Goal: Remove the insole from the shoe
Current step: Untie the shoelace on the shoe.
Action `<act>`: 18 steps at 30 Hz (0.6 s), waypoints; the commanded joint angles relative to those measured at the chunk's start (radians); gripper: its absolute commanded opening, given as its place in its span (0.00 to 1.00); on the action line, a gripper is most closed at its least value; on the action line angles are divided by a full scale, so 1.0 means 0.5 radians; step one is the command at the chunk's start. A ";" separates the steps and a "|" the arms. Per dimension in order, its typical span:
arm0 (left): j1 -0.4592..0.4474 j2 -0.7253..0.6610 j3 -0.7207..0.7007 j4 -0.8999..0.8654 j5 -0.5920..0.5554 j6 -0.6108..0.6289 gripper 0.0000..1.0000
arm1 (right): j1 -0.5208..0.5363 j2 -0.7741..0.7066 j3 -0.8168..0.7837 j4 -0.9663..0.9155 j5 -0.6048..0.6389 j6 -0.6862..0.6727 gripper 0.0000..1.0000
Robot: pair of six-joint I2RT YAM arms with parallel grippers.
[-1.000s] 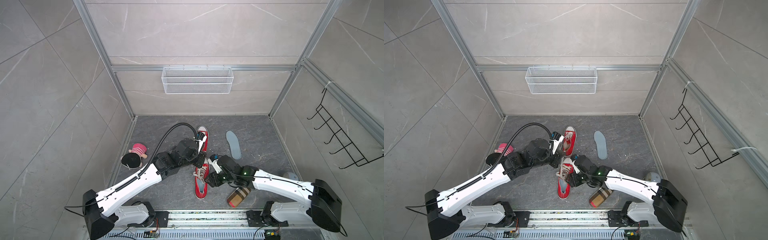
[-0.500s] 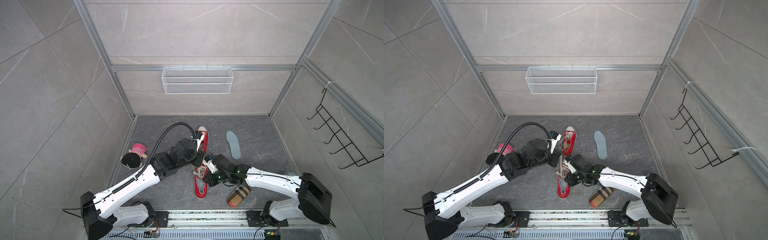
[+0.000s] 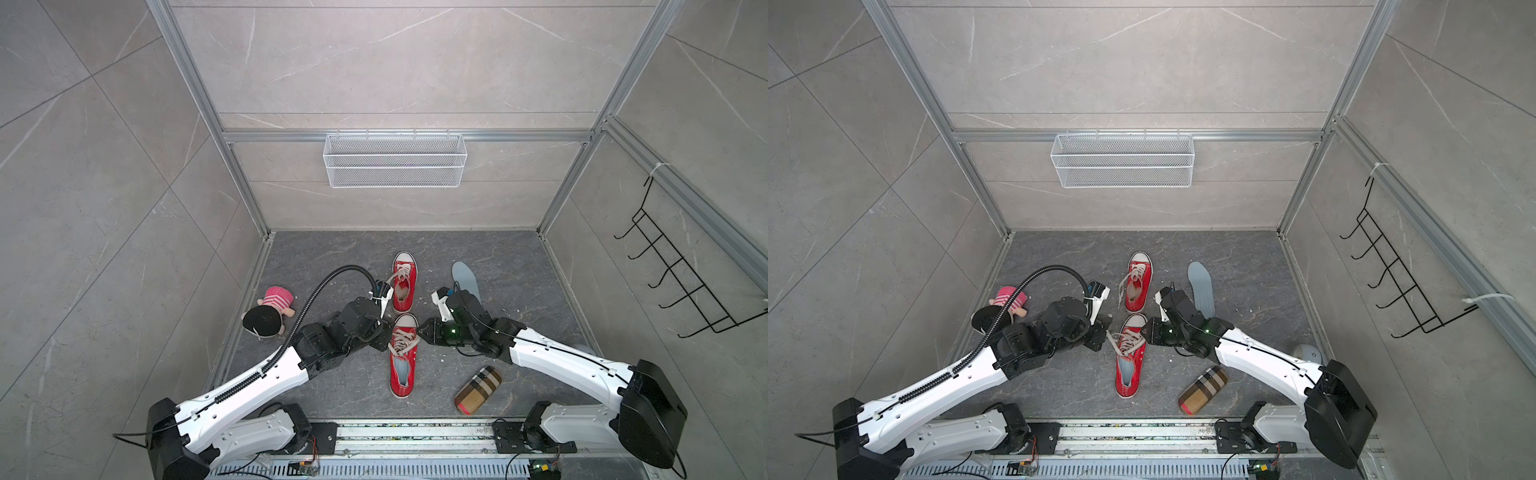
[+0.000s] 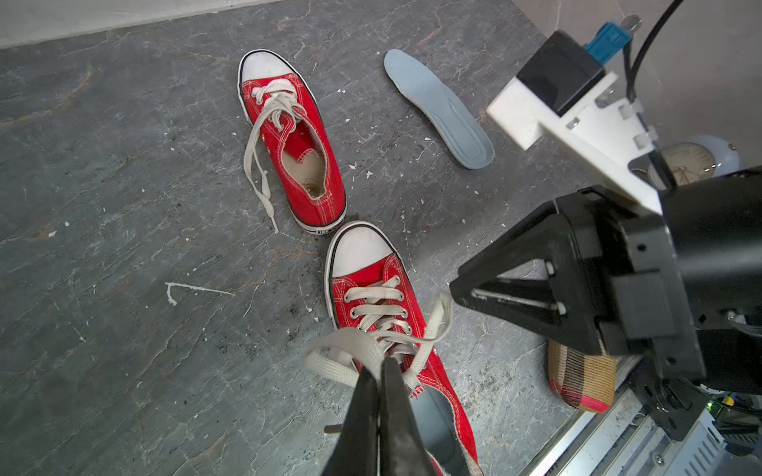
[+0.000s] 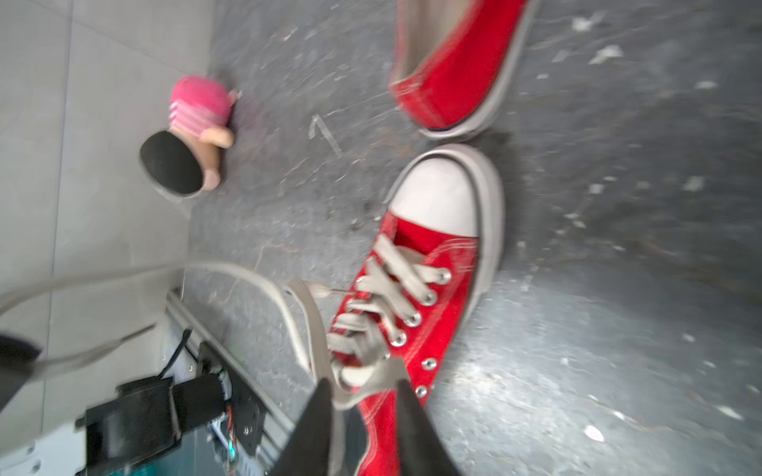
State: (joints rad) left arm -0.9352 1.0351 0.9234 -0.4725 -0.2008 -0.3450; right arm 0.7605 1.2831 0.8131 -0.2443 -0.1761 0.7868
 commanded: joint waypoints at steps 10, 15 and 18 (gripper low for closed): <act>0.005 -0.053 0.067 0.282 0.061 0.026 0.00 | 0.250 -0.134 0.031 -0.224 0.016 -0.687 0.61; 0.005 -0.068 0.100 0.394 0.137 0.042 0.00 | 0.486 0.197 0.139 -0.060 0.069 -0.746 0.56; 0.005 -0.087 0.108 0.439 0.164 0.052 0.00 | 0.513 0.276 0.146 0.046 0.093 -0.768 0.56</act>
State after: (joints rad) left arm -0.9352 1.0214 0.9325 -0.3298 -0.1501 -0.3431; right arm 1.0100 1.4017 0.8513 -0.2924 -0.1390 0.4503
